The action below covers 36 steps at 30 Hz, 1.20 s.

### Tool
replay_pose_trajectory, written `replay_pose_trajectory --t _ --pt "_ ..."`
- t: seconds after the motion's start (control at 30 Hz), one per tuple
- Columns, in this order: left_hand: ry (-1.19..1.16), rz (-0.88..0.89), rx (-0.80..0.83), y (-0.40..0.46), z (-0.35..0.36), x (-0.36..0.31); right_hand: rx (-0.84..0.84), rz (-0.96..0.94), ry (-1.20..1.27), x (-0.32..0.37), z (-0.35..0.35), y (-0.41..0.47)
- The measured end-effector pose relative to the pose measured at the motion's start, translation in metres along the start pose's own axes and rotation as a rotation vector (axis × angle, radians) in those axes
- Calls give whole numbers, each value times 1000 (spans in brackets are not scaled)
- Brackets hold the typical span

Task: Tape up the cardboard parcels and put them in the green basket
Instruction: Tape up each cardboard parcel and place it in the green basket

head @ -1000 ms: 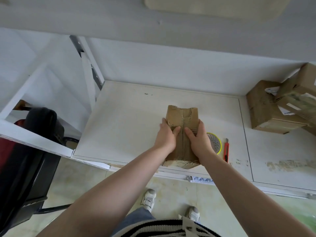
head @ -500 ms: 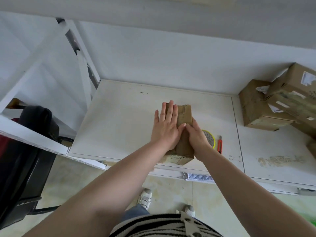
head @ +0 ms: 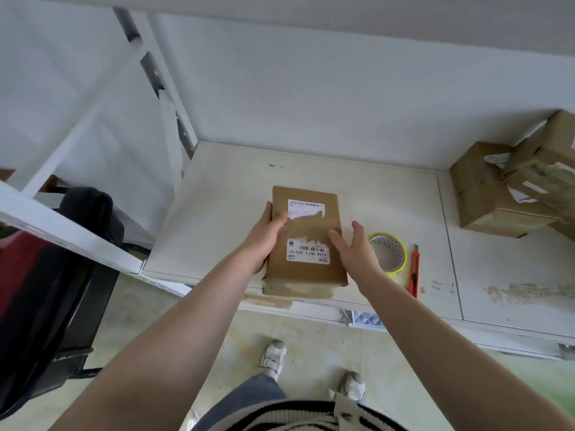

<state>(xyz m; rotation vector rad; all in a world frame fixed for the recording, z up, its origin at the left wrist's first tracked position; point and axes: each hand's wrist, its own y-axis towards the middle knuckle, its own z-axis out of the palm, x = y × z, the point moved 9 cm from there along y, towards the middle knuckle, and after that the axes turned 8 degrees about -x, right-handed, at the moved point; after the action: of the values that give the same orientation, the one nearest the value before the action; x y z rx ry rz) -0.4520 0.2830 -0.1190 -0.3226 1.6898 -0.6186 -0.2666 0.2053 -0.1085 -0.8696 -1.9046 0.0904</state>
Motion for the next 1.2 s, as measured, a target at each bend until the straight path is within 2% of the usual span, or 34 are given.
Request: replay_pose_trajectory --t 0.1,0.2,0.27,0.47,0.6,0.67,0.77,0.83,0.93,1.0,1.07,1.1,1.13,1.17,1.2 --pt "118 -4 -96 -1 1 15 60 63 103 -7 24 -2" --pt "89 24 -144 -3 8 20 -12 12 21 -4 25 0" --pt "86 25 -176 -2 9 21 3 20 10 -6 26 1" --pt "70 26 -169 1 9 19 3 22 6 1 24 -3" --pt "152 116 -123 0 9 4 43 105 147 -6 16 -6" --pt "272 235 -18 -1 14 -23 -4 59 151 3 -6 -3" --pt "526 420 318 -16 43 -71 -138 -149 55 42 -59 4" --pt "743 529 543 -34 67 -98 -68 -213 49 61 -84 4" --pt "899 643 704 -56 100 -130 211 -83 159 52 -95 -13" --pt "967 677 788 -66 124 -136 198 -68 189 38 -107 -22" --pt "1022 703 851 -76 149 -135 102 -37 295 20 -124 -29" --pt "1056 742 839 -81 163 -135 50 -16 355 9 -134 -33" --pt "1116 835 758 -83 177 -137 -5 7 407 -4 -147 -37" --pt "1193 1004 588 -85 192 -143 -71 36 451 -18 -162 -42" --pt "1263 1187 344 -91 206 -150 -148 67 488 -34 -179 -47"
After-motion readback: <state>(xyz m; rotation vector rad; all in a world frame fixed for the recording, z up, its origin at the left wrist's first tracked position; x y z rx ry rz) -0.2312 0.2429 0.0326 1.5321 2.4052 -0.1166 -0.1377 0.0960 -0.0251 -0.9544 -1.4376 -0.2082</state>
